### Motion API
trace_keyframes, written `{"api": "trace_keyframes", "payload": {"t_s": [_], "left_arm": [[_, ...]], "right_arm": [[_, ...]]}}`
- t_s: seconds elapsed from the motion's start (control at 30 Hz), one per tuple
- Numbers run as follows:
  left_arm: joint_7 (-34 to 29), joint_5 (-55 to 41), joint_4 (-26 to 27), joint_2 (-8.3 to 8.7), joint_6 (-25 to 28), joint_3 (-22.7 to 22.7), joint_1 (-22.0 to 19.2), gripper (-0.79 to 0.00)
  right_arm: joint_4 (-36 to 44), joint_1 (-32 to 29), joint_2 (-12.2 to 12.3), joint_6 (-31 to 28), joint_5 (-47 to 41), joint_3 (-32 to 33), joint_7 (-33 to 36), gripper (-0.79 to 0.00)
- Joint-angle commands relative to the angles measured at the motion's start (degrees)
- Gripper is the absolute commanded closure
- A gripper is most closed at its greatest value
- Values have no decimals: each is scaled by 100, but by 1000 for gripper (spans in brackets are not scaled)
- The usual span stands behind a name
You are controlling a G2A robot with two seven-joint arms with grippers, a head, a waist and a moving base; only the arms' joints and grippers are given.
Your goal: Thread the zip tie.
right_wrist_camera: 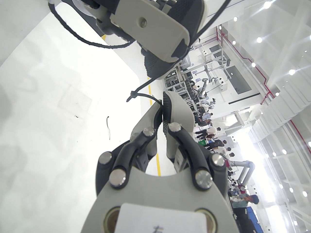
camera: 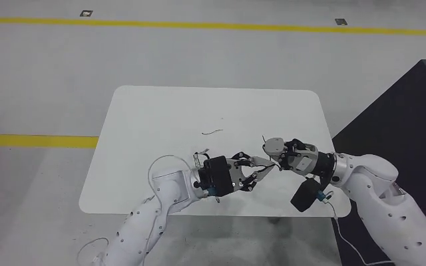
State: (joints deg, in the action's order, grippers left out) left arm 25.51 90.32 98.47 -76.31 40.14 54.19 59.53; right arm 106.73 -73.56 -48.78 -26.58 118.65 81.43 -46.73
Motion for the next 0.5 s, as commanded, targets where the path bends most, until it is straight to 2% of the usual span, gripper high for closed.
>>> {"api": "trace_keyframes", "payload": {"t_s": [0.0,0.37,0.4,0.43,0.47], "left_arm": [[-11,-63,-21,1,13,-4,2,0],[-122,-403,-41,5,72,-4,-21,-15],[-134,-386,-39,7,65,-6,-24,-99],[-135,-386,-42,9,60,-10,-14,-219],[-139,-369,-35,12,55,-11,-13,-286]], "right_arm": [[4,2,4,7,34,4,21,0],[59,-68,13,187,169,32,162,0],[56,-71,13,187,152,35,165,0],[49,-78,14,176,141,33,166,0],[48,-80,15,175,139,35,164,0]]}}
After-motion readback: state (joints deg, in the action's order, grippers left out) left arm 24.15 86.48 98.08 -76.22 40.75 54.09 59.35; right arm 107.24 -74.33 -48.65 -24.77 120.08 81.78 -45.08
